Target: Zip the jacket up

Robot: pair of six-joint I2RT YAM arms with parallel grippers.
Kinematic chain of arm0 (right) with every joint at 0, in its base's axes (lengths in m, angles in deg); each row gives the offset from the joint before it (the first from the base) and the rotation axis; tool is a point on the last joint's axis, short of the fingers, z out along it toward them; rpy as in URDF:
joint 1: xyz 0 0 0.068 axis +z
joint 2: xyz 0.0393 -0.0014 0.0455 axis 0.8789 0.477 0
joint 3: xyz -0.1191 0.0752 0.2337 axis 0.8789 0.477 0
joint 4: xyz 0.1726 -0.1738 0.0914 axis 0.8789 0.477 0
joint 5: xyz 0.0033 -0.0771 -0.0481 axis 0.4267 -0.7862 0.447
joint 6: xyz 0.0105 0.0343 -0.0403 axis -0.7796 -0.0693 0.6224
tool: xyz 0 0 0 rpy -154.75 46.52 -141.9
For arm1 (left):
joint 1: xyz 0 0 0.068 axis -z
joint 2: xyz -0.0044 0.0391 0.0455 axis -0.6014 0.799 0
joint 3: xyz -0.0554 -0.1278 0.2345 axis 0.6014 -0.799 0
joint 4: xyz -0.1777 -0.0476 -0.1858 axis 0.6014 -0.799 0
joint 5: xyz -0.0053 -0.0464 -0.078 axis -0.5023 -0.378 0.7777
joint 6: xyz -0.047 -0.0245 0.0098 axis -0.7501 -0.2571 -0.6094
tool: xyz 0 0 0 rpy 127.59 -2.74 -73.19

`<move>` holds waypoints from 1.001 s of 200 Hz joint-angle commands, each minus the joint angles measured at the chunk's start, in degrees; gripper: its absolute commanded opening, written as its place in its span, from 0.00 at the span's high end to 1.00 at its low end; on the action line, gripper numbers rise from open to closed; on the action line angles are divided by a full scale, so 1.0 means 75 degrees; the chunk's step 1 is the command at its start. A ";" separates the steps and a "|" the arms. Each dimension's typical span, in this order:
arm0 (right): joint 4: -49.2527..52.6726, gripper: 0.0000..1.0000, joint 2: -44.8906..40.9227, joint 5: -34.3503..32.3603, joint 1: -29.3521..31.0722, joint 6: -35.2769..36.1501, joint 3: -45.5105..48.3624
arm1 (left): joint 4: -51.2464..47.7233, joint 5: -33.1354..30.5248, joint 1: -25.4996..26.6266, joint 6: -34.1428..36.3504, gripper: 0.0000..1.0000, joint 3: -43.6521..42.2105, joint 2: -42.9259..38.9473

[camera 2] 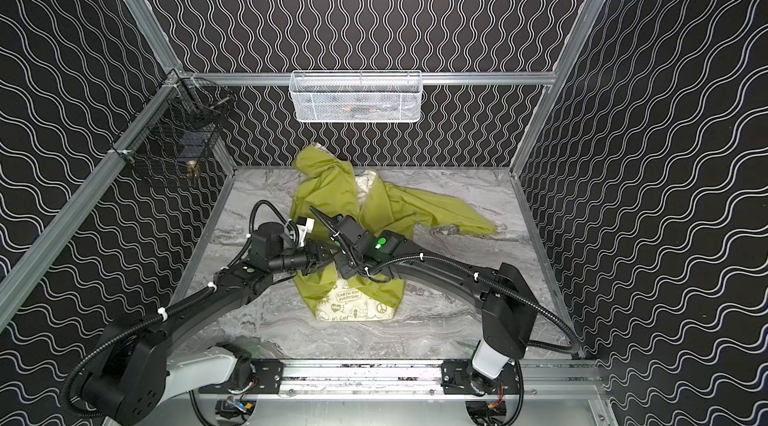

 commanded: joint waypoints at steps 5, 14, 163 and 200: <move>-0.0179 1.00 0.0013 0.0233 -0.0019 0.0046 -0.0079 | -0.0418 -0.0206 -0.0006 0.0448 0.56 -0.0045 -0.0314; -0.0190 1.00 0.0027 0.0280 -0.0029 0.0046 -0.0101 | -0.0548 -0.0287 -0.0006 0.0550 0.55 -0.0101 -0.0448; -0.0246 1.00 0.0075 0.0612 -0.0153 0.0058 -0.0139 | 0.0237 -0.0519 0.0075 0.1787 0.57 -0.1434 -0.1802; -0.0258 1.00 0.0073 0.0630 -0.0177 0.0070 -0.0139 | 0.0210 -0.0894 0.0522 0.2320 0.57 -0.1469 -0.1693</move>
